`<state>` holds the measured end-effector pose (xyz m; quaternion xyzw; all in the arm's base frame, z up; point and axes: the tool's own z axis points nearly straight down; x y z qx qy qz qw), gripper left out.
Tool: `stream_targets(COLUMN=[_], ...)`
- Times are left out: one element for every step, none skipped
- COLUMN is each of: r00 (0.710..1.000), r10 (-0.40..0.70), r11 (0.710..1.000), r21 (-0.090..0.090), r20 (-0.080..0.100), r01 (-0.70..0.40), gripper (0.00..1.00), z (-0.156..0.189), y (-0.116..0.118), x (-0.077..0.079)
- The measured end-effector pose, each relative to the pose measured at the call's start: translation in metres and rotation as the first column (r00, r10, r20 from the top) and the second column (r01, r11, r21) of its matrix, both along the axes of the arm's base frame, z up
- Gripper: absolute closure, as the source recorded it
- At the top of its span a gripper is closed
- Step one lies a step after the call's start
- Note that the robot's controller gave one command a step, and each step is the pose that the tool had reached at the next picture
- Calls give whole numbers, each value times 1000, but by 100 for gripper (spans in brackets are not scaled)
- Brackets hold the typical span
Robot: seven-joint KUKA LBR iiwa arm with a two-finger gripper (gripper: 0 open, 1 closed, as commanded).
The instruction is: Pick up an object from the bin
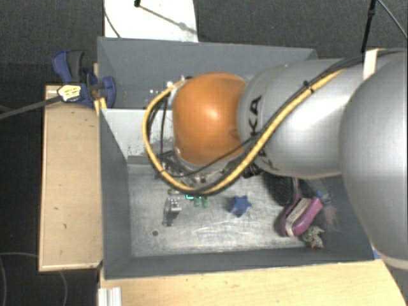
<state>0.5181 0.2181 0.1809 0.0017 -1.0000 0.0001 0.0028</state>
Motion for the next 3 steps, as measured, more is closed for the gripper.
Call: stream_targets(r00=[966,985,1000], r10=[-257,-172,-25], r11=[966,985,1000], r21=[-2,-3,5], r20=[4,3,10], r01=[257,172,25], gripper=[0,0,0], z=[-47,-93,-101], y=[-59,-120,-38], x=[-7,-9,24])
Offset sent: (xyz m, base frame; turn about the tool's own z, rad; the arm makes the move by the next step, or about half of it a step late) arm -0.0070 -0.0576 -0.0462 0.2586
